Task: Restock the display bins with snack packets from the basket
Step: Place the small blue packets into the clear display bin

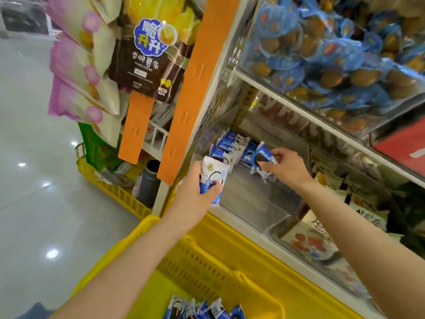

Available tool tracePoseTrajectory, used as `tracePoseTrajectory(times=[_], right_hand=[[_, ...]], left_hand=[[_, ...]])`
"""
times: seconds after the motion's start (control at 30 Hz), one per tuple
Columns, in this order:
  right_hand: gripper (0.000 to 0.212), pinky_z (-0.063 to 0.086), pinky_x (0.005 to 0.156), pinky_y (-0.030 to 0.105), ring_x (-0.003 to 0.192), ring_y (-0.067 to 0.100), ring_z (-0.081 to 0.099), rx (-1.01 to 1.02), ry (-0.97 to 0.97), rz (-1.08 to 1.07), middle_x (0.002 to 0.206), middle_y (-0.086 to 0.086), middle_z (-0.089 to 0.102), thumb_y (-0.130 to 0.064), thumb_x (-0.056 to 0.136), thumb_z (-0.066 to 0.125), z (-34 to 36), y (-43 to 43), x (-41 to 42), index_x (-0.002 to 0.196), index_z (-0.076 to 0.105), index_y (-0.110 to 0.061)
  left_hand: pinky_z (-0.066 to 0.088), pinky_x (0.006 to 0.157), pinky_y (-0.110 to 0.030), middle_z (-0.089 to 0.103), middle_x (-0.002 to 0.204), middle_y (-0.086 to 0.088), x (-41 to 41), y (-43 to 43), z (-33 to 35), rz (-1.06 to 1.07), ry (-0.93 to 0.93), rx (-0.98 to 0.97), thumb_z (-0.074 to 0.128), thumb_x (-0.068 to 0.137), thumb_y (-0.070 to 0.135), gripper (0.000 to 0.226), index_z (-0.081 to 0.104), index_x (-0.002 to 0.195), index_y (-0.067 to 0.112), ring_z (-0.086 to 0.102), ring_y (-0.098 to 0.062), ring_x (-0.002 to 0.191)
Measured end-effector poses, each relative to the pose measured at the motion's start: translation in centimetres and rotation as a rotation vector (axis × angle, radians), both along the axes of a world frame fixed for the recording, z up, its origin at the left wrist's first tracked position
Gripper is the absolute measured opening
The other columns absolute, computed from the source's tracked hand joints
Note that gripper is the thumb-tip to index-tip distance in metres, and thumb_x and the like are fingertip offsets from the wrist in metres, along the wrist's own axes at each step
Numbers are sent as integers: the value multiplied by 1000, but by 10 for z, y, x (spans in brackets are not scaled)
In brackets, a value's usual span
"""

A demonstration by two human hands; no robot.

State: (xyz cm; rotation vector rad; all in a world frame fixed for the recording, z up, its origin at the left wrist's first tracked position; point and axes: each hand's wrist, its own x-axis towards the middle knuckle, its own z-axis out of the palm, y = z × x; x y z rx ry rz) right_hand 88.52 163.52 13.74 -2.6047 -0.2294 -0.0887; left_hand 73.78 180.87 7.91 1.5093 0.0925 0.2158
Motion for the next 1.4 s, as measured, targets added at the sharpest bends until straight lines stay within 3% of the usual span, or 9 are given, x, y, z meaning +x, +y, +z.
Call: tracePoseTrajectory(times=[0.1, 0.23, 0.5, 0.77, 0.97, 1.07, 1.17, 1.3, 1.4], right_hand=[[43, 40, 75, 27, 87, 17, 53, -121, 6, 1, 114, 14, 62, -18, 80, 73, -18, 8, 32, 118, 58, -2], [50, 44, 90, 34, 109, 30, 56, -224, 19, -16, 123, 18, 58, -17, 82, 71, -41, 19, 65, 125, 54, -1], [48, 44, 98, 42, 116, 32, 53, -443, 96, 21, 128, 17, 55, -21, 86, 66, -64, 15, 94, 129, 50, -6], [41, 46, 90, 37, 106, 31, 56, -547, -40, 83, 121, 18, 58, -18, 85, 67, -64, 20, 107, 123, 56, -7], [47, 48, 92, 37, 107, 30, 57, -640, -97, 33, 121, 16, 60, -29, 86, 66, -57, 23, 99, 128, 55, -11], [46, 47, 94, 42, 113, 33, 55, -522, -123, 1, 125, 18, 58, -30, 92, 58, -48, 31, 82, 133, 48, -10], [43, 43, 95, 34, 117, 27, 54, -166, -196, 75, 129, 13, 57, -28, 96, 50, -34, 43, 47, 135, 44, -10], [35, 49, 86, 23, 90, 1, 63, 239, -69, 197, 106, -7, 65, -37, 98, 39, -15, 49, -17, 121, 55, -18], [27, 56, 79, 25, 84, 3, 67, 337, 100, 324, 92, -9, 68, -36, 97, 40, -8, 47, -60, 100, 63, -22]], left_hand=[[45, 61, -1, 57, 108, 11, 13, 7, 0, 37, -12, -25, 60, 88, 14, 33, 45, 115, 24, 56, 7, 88], [46, 59, -2, 58, 105, 8, 29, 16, 0, 104, 4, -61, 62, 86, 14, 31, 48, 113, 17, 58, 4, 85], [54, 72, -15, 59, 123, 5, 46, 18, -2, 87, 20, -137, 63, 85, 18, 39, 46, 120, 23, 59, -10, 110], [55, 71, -15, 60, 120, 5, 53, 21, -4, 95, 14, -133, 65, 83, 20, 42, 48, 122, 23, 60, -10, 108], [51, 66, -7, 64, 108, 9, 52, 25, -5, 87, -1, -144, 65, 85, 19, 28, 53, 110, 26, 62, 0, 95], [48, 65, -4, 65, 107, 9, 53, 27, -6, 80, 5, -167, 61, 88, 17, 27, 57, 114, 22, 61, -1, 95], [46, 61, -4, 66, 108, 6, 51, 26, -5, 31, 32, -200, 59, 89, 14, 28, 57, 116, 20, 61, -2, 96], [46, 59, -4, 67, 103, 8, 45, 16, -2, -51, 27, -228, 58, 90, 15, 24, 56, 114, 19, 64, 8, 81], [52, 82, -20, 67, 108, 2, 37, 4, -2, -48, 3, -304, 58, 90, 15, 24, 53, 113, 21, 65, -3, 95]])
